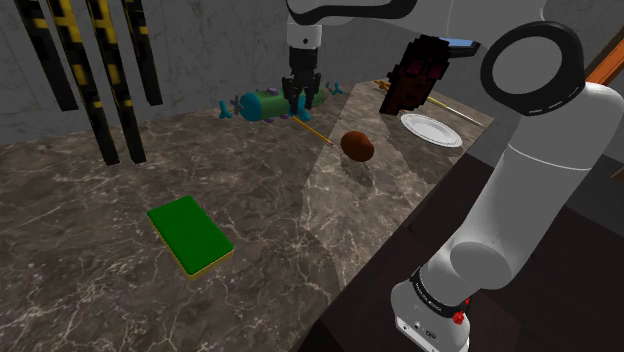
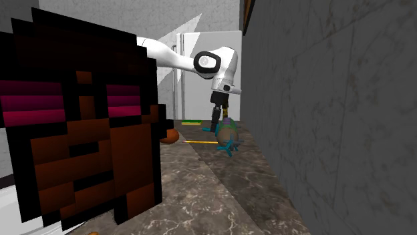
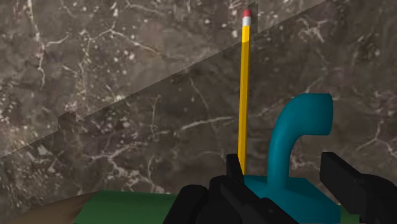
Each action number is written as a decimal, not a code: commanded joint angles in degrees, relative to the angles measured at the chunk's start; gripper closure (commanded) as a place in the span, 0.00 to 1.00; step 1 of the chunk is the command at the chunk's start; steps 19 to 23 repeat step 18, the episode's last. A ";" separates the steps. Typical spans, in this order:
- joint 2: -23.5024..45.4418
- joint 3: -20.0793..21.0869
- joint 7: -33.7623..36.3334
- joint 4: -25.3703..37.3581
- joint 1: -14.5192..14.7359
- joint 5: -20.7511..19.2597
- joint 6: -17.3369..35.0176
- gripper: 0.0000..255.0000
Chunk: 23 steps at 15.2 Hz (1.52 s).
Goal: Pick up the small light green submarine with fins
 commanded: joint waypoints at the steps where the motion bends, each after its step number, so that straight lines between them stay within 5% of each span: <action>1: -0.09 0.02 0.11 -0.18 0.04 -0.01 -0.04 1.00; 16: 1.56 0.11 -0.16 13.73 0.34 -0.18 -12.30 1.00; 23: 1.59 0.11 -0.16 13.89 0.35 -0.19 -12.43 1.00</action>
